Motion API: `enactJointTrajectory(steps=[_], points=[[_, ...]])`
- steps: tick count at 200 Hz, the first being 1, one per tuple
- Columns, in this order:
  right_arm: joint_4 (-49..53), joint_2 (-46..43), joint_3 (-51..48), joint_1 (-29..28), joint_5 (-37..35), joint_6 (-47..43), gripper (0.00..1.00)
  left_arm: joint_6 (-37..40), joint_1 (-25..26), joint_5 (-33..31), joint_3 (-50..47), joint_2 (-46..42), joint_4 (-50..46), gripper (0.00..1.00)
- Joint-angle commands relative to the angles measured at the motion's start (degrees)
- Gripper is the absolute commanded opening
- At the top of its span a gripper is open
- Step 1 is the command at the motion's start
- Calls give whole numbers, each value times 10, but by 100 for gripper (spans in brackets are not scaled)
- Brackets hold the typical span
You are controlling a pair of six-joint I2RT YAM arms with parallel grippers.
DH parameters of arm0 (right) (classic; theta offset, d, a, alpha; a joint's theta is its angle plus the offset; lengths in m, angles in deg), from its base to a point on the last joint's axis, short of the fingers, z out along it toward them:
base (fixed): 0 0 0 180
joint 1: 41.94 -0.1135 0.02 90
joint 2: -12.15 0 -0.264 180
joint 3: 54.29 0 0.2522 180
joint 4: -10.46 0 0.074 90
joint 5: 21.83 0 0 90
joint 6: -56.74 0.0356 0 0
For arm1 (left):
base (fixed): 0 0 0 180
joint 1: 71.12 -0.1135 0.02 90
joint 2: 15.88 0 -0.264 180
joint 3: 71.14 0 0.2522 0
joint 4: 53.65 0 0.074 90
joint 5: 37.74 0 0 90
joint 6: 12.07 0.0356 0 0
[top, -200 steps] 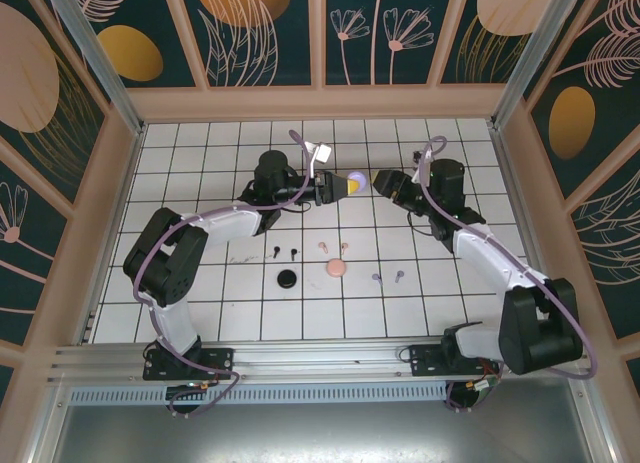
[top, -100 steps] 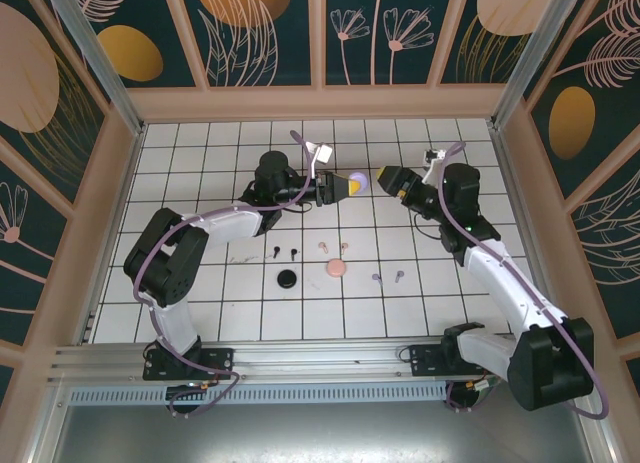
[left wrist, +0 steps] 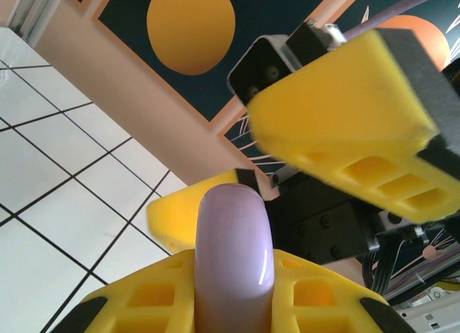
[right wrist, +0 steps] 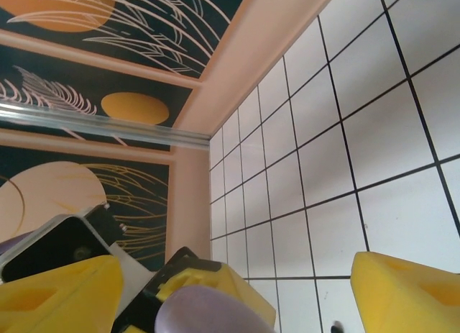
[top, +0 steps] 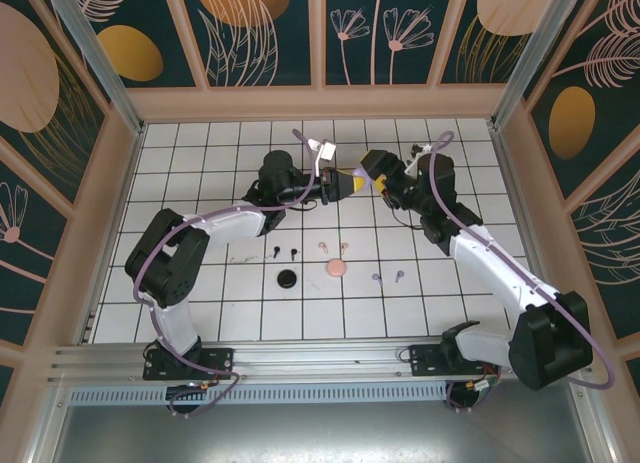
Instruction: Insert the wireless bluetooth earbuds into the charging case
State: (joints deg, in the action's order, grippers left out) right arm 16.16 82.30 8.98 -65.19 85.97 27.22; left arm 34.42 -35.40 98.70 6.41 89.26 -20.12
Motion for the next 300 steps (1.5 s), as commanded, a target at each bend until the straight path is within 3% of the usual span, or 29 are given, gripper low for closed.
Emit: enactJointTrajectory(steps=[1, 33, 71, 104, 117, 155, 212, 258, 300], points=[[-20, 10, 14, -10, -19, 30, 82, 21, 5, -8, 19, -1, -2, 0], [-31, 17, 15, -17, -22, 36, 76, 26, 8, -10, 23, -1, -9, 0], [-33, 23, 22, -22, -21, 38, 53, 32, 10, -15, 24, 0, -19, 0], [-31, 21, 22, -22, -24, 35, 40, 37, 9, -17, 23, 0, -25, 0], [-28, 20, 21, -21, -27, 34, 37, 40, 9, -17, 22, -3, -28, 7], [-25, 20, 20, -17, -32, 34, 35, 54, 10, -21, 18, -13, -38, 31], [-22, 19, 14, -14, -35, 33, 35, 62, 9, -27, 13, -22, -39, 45], [-23, 18, 8, -12, -34, 34, 35, 54, 10, -35, 10, -27, -20, 47], [-26, 18, 6, -10, -33, 35, 35, 46, 9, -33, 12, -21, -10, 34]])
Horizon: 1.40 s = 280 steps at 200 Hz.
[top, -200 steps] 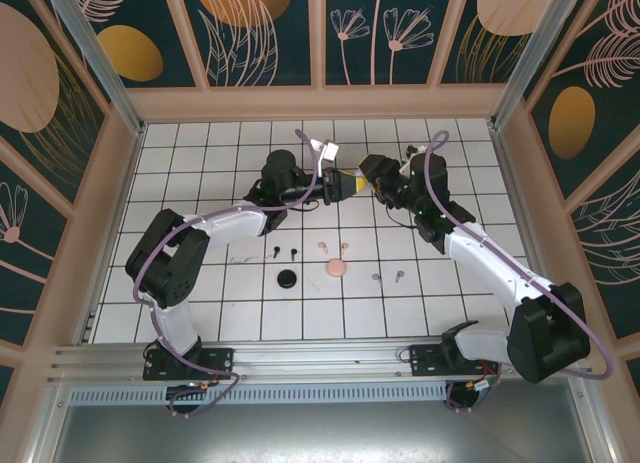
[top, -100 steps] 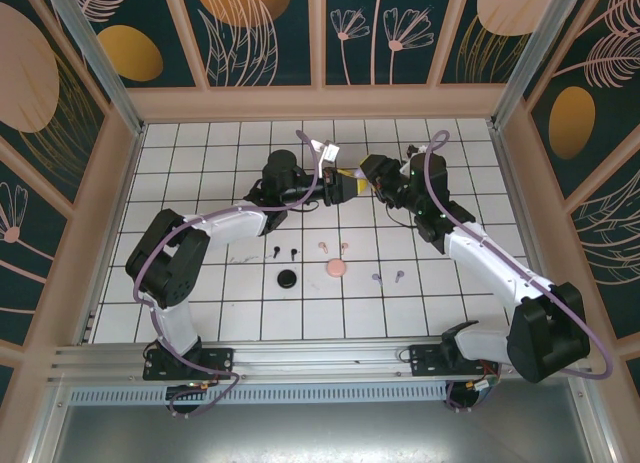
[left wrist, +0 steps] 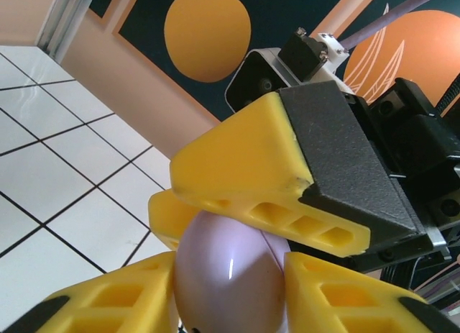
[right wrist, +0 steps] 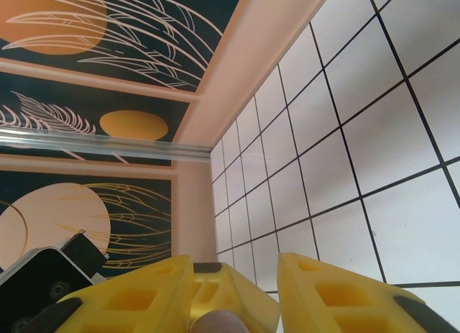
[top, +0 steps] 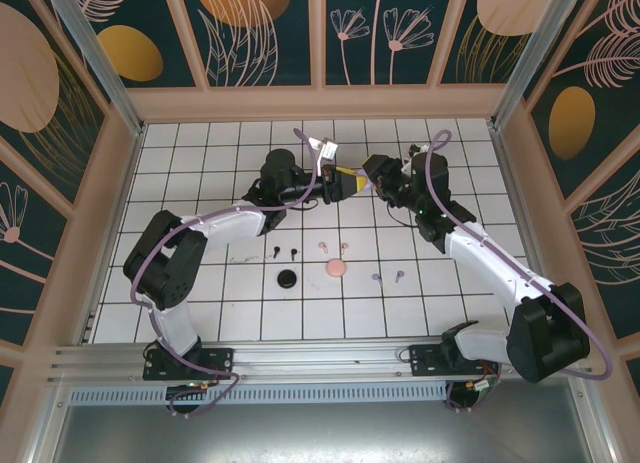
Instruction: Insert the wireless bluetooth earbuds into the charging case
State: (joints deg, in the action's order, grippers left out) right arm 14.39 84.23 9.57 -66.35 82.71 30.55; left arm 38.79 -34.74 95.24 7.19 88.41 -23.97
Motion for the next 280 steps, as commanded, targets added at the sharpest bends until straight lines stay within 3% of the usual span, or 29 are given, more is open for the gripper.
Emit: enactJointTrajectory(steps=[1, 31, 61, 86, 128, 187, 280], points=[[-8, -1, 0, 1, 0, 2, 35, 2, 3, 2, 5, -12, 29, 33], [-18, -2, 0, 2, 5, 0, 42, -4, 3, 4, 1, -10, 36, 17], [-18, -18, 0, 9, 0, -13, 55, -5, 3, 3, -1, -9, 38, 8], [0, -49, -5, 19, -9, -39, 60, -5, 3, 3, 1, -7, 34, 0], [38, -92, -26, 37, -15, -94, 61, -8, 3, 3, 4, -2, 35, 0], [50, -136, -69, 50, 30, -275, 61, -10, 3, 4, 5, -2, 35, 0], [15, -95, -76, 54, 83, -289, 59, -5, 3, 6, 11, -3, 22, 0]])
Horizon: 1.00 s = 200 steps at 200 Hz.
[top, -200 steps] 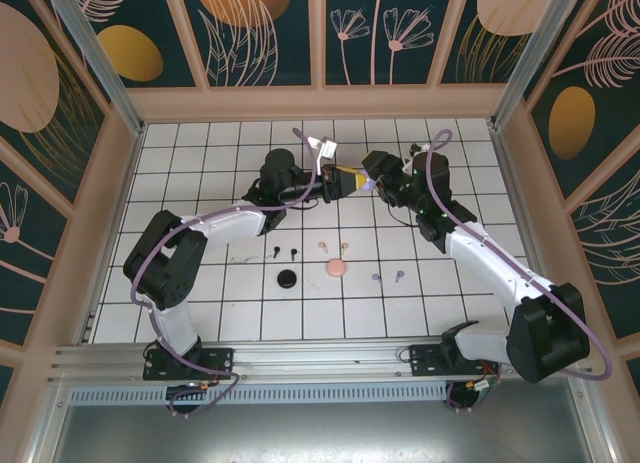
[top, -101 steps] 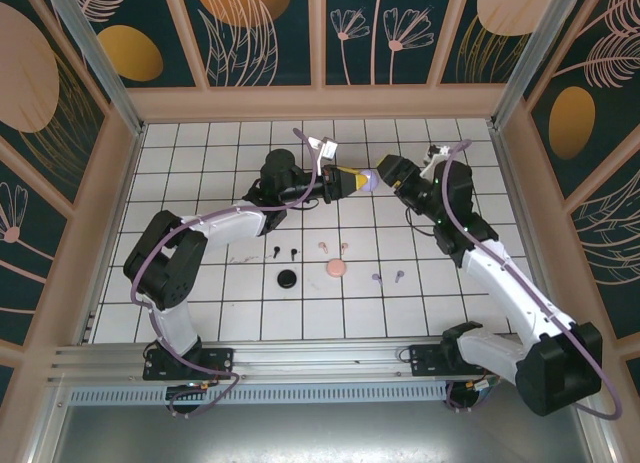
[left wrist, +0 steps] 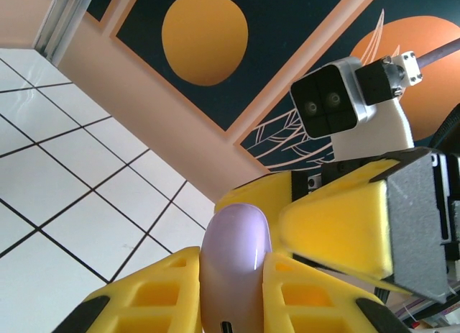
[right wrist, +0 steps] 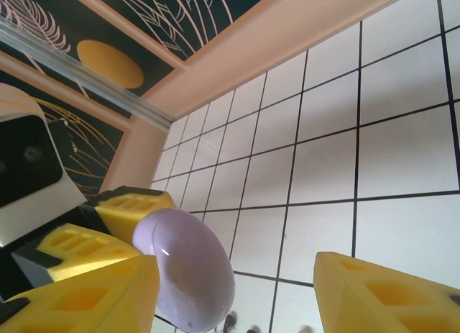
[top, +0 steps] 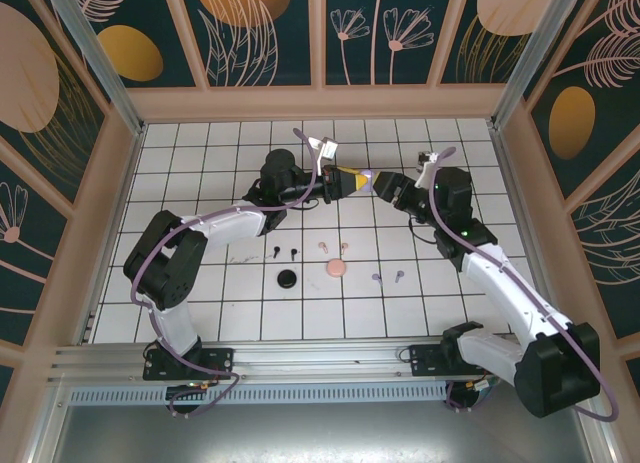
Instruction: Insert the wireless bluetooth earbuds into the charging case
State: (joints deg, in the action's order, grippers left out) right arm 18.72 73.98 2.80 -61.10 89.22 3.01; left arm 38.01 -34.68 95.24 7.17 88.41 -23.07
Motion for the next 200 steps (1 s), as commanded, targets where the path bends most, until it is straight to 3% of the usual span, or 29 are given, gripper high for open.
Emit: enactJointTrajectory(steps=[1, 43, 136, 200], points=[[-29, 8, -8, 1, 19, -14, 59, 3, 3, 6, 12, -3, 13, 0], [-26, 22, -18, 4, 6, -19, 56, 2, 3, 9, 14, -2, 13, 0], [-30, 27, -74, 70, 27, -5, 52, 1, 3, 12, 9, -14, 18, 0], [-33, -46, -74, 70, 130, -49, 49, -8, 2, 18, 9, -9, 30, 0]])
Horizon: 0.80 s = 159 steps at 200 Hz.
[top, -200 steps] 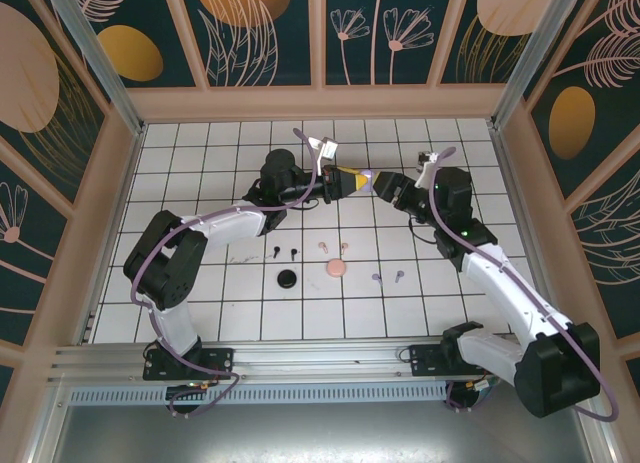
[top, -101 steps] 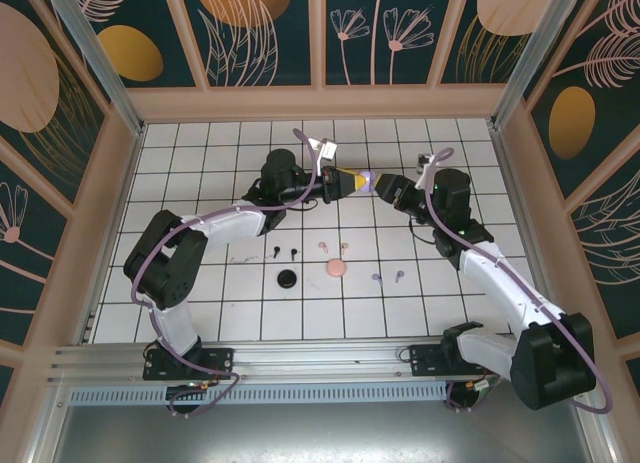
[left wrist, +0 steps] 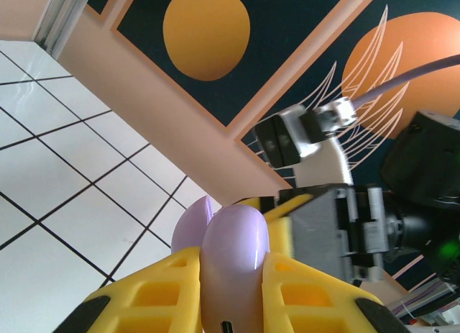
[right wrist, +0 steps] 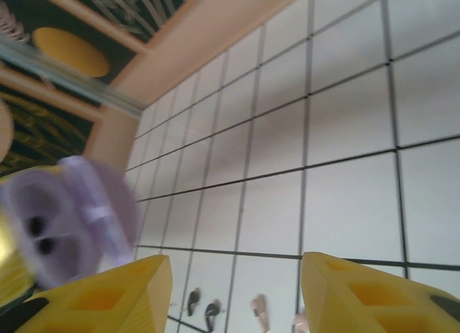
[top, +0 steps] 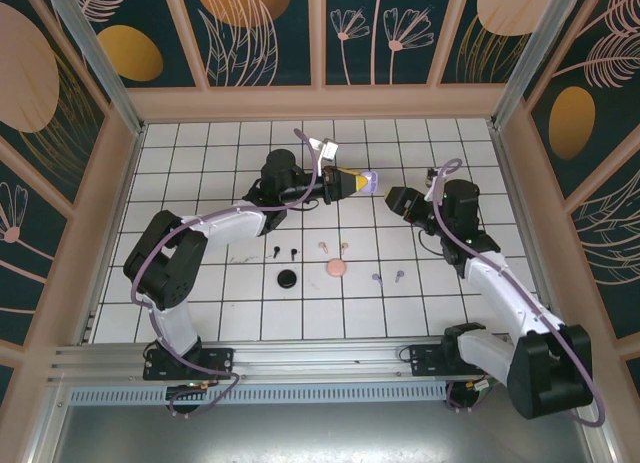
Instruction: Insert the wireless bluetooth earbuds into the charging case
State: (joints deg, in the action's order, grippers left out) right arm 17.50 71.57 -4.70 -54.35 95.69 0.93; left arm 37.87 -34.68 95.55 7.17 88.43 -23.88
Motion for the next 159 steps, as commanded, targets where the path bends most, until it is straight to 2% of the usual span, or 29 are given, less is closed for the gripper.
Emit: enactJointTrajectory(steps=[1, 61, 159], points=[[-22, -22, 1, 2, 67, -28, 48, -7, 3, 15, 9, -9, 39, 0], [-69, -2, 4, -3, 104, -20, 41, -13, 2, 20, 8, -11, 42, 0], [-95, 33, 31, -17, 102, -12, 40, -16, 2, 22, 9, -9, 43, 0]])
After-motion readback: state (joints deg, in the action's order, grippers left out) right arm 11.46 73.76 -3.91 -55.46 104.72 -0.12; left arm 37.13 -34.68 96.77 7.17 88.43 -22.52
